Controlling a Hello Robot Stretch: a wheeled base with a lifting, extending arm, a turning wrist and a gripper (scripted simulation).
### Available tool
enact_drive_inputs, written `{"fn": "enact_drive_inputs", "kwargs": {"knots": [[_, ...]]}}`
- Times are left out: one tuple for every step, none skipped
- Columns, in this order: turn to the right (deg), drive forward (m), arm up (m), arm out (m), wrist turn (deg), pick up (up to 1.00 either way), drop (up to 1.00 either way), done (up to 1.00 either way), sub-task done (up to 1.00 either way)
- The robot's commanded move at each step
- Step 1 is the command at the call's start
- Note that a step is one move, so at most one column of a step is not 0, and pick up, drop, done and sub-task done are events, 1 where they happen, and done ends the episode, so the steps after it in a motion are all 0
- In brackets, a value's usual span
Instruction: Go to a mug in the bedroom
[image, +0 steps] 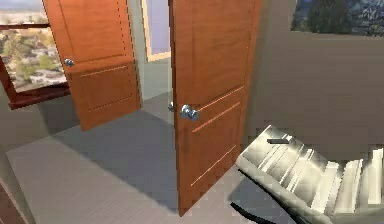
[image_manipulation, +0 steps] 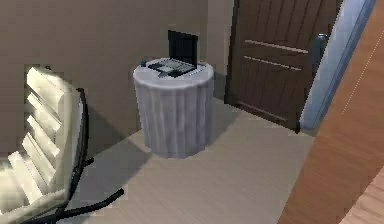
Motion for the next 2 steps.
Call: {"fn": "enact_drive_inputs", "kwargs": {"knots": [[0.0,0.4,0.0,0.0,0.0,0.0,0.0,0.0,0.0],[-45.0,0.0,0.0,0.0,0.0,0.0,0.0,0.0,0.0]]}}
